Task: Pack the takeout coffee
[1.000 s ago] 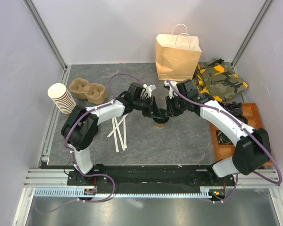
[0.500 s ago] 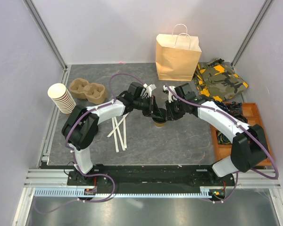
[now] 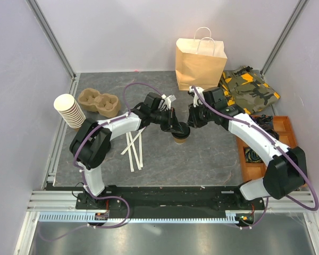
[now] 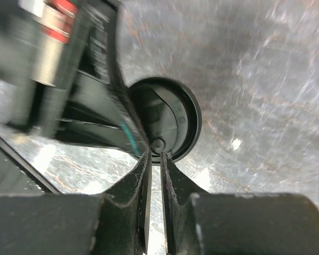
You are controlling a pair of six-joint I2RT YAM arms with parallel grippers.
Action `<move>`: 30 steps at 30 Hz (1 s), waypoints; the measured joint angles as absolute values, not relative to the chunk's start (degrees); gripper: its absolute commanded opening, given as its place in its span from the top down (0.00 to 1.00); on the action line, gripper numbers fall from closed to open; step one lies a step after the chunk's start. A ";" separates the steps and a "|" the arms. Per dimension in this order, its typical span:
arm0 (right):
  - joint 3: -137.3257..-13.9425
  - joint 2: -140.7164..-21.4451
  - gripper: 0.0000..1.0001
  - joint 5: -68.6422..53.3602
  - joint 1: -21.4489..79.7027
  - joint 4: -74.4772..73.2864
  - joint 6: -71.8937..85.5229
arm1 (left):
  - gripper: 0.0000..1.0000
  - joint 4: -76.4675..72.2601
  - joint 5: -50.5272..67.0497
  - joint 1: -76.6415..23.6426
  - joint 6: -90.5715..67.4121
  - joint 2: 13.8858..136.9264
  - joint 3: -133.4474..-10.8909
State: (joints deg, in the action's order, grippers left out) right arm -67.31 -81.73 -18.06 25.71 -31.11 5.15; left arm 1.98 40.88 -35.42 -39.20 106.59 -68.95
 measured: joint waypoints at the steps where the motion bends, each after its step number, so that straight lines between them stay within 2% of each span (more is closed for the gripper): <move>1: -66.26 -82.21 0.83 -18.11 25.82 -30.48 5.23 | 0.87 1.98 40.91 -35.42 -39.20 106.61 -68.95; 6: -59.90 -84.40 0.83 -18.00 26.98 -27.88 5.63 | 0.87 2.04 41.06 -35.07 -39.18 106.69 -68.95; 13: -59.33 -84.38 0.82 -16.43 27.42 -28.40 5.52 | 0.88 1.98 42.02 -34.79 -39.20 107.22 -69.23; 21: -65.82 -84.38 0.76 -22.04 26.33 -30.68 6.72 | 0.85 2.07 42.39 -34.74 -39.13 107.22 -69.49; 30: -68.95 -86.13 0.76 -26.09 23.00 -28.64 9.06 | 0.78 3.75 41.45 -34.74 -38.17 102.15 -69.49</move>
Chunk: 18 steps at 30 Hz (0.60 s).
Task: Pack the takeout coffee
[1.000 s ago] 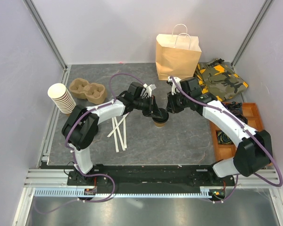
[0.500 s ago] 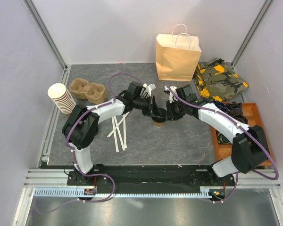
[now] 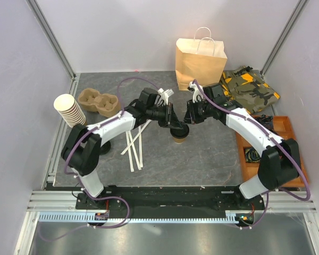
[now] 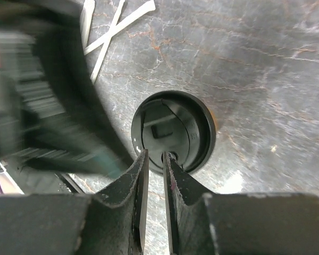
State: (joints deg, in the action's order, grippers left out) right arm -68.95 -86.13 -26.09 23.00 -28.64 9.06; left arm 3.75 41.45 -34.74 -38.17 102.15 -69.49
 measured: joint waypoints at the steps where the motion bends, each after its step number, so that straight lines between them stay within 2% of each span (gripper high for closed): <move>1: -68.95 -86.91 0.77 -26.37 23.03 -28.23 9.30 | 0.78 4.23 41.10 -34.74 -37.82 100.82 -69.49; 7: -68.45 -90.89 0.79 -29.43 22.72 -25.15 11.88 | 0.78 6.48 40.53 -34.68 -35.94 95.31 -69.52; 18: -63.96 -92.73 0.79 -41.21 20.05 -18.83 15.94 | 0.80 5.06 41.98 -33.95 -36.60 99.31 -67.77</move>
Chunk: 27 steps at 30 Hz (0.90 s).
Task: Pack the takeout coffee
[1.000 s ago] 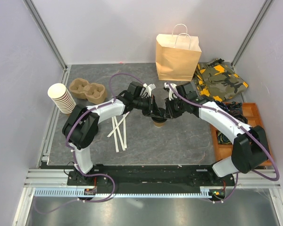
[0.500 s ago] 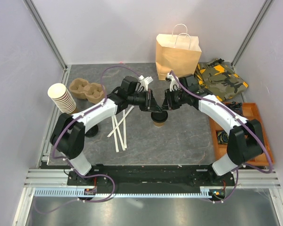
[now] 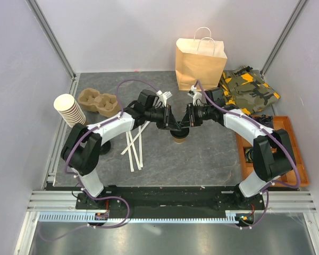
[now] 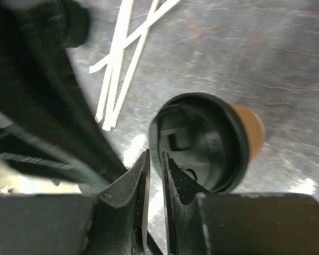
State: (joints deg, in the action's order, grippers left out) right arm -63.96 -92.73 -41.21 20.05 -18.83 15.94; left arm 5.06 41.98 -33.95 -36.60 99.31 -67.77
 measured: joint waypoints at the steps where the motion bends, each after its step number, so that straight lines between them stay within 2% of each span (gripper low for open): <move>1: -63.37 -92.73 0.79 -42.41 19.99 -17.80 16.45 | 0.80 4.40 42.35 -33.80 -36.84 99.81 -67.46; 21: -57.56 -95.94 0.80 -52.42 16.25 -8.93 21.04 | 0.79 -2.37 48.25 -30.70 -41.98 106.19 -65.21; 27: -58.00 -95.90 0.76 -53.19 16.23 -8.91 22.92 | 0.65 -2.33 48.66 -30.61 -41.98 105.38 -65.21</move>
